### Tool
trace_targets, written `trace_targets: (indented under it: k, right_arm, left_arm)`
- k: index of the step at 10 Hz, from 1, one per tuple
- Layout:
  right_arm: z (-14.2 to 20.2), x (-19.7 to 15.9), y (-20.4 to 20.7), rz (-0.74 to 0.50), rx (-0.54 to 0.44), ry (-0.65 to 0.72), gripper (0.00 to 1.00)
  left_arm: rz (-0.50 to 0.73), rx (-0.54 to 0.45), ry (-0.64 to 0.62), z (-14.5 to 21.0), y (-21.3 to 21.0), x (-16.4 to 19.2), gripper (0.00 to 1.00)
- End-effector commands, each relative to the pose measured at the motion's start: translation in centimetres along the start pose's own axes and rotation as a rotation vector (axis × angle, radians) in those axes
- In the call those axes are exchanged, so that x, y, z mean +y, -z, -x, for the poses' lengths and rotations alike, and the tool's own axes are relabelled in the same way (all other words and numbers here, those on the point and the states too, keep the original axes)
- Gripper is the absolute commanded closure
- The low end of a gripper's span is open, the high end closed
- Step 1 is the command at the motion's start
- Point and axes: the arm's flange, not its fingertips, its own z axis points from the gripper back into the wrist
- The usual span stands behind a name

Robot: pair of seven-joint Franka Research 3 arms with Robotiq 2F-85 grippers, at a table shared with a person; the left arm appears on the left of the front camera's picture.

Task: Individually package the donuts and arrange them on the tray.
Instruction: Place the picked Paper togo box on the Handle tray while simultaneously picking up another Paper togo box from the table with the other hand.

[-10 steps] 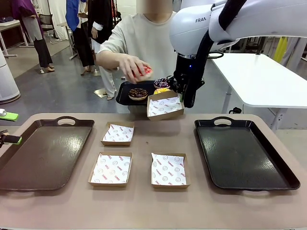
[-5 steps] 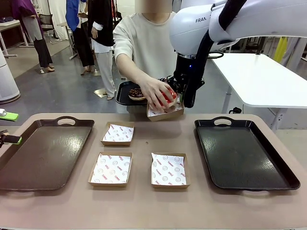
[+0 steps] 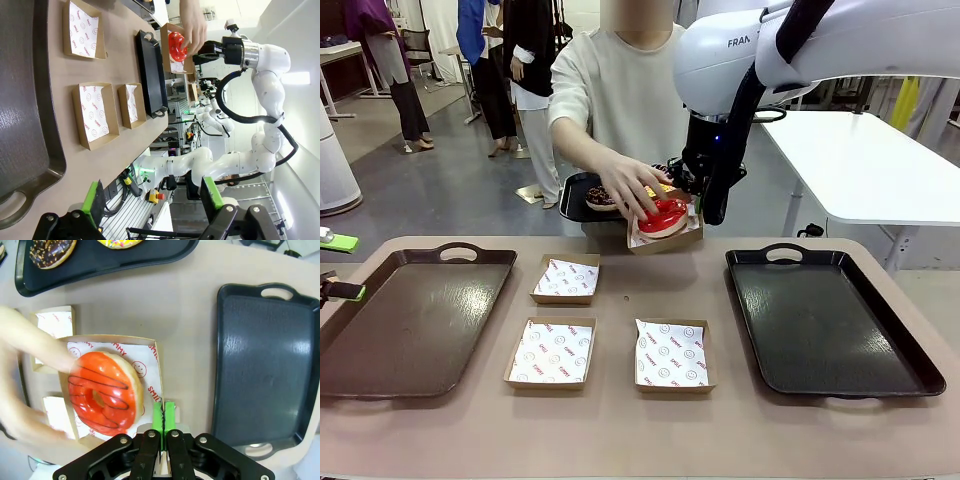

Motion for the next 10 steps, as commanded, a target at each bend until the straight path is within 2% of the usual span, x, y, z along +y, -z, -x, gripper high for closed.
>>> trace_targets:
  k: [1, 8, 10]
  right_arm:
    - [0.1, -0.2, 0.1, 0.002, 0.000, 0.004, 1.00]
    - [0.0, 0.0, 0.0, 0.000, 0.000, 0.000, 0.99]
    - [0.1, -1.4, -0.2, -0.053, 0.019, -0.061, 0.99]
  left_arm:
    - [0.015, -0.005, 0.005, 0.0, -0.1, -0.1, 0.00]
    - [0.000, 0.000, 0.000, 0.0, 0.0, 0.0, 0.00]
    - [-0.039, 0.027, -0.010, -1.0, 0.2, -0.1, 0.00]
